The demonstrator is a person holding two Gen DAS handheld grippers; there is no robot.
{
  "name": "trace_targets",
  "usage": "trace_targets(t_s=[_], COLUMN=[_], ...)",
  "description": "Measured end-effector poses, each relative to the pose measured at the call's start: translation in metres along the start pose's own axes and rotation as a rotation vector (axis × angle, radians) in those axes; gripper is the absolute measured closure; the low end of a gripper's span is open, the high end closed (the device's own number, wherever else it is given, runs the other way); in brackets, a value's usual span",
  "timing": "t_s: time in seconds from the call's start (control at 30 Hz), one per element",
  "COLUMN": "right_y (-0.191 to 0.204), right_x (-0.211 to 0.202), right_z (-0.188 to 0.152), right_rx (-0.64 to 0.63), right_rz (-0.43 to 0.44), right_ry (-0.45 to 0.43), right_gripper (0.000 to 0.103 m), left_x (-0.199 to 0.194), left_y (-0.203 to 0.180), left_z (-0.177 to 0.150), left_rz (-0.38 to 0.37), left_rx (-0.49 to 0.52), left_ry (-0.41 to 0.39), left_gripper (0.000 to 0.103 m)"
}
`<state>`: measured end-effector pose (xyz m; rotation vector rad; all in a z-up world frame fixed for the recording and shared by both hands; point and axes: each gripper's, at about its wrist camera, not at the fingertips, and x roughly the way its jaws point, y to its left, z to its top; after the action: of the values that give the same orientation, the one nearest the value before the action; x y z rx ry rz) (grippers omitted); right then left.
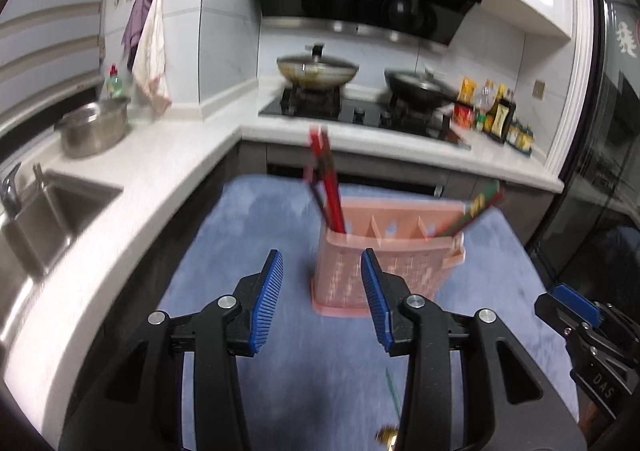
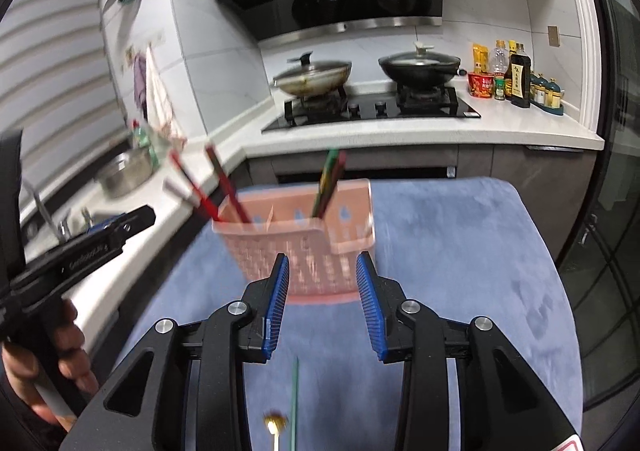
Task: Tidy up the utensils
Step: 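Grasp the last green chopstick with the right tool while the left tool moves toward the gold spoon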
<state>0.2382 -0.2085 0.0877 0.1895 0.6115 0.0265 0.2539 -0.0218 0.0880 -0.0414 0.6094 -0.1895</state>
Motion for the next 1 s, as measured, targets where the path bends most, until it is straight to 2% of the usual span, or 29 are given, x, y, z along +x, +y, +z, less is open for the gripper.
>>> trace_targets(t_s=[0.3, 0.5, 0.7, 1.0], right_y=[0.009, 0.01, 0.018, 0.028], right_x=[-0.028, -0.032, -0.031, -0.024], right_z=[-0.097, -0.152, -0.187, -0.212], right_rx=[-0.042, -0.024, -0.047, -0.059], right_rz=[-0.035, -0.027, -0.013, 0.011], right_ry=[0.126, 0.233, 0.29, 0.348], right_gripper=[0.068, 0.068, 0.068, 0.07], left_x=[-0.016, -0.02, -0.026, -0.029], left_y=[0.006, 0.011, 0.015, 0.016], left_z=[-0.082, -0.131, -0.166, -0.198], left_rz=[0.024, 0.032, 0.053, 0.063], left_rx=[0.012, -0.041, -0.045, -0.044], left_ry=[0.132, 0.236, 0.295, 0.356], left_gripper=[0.064, 0.064, 0.064, 0.064])
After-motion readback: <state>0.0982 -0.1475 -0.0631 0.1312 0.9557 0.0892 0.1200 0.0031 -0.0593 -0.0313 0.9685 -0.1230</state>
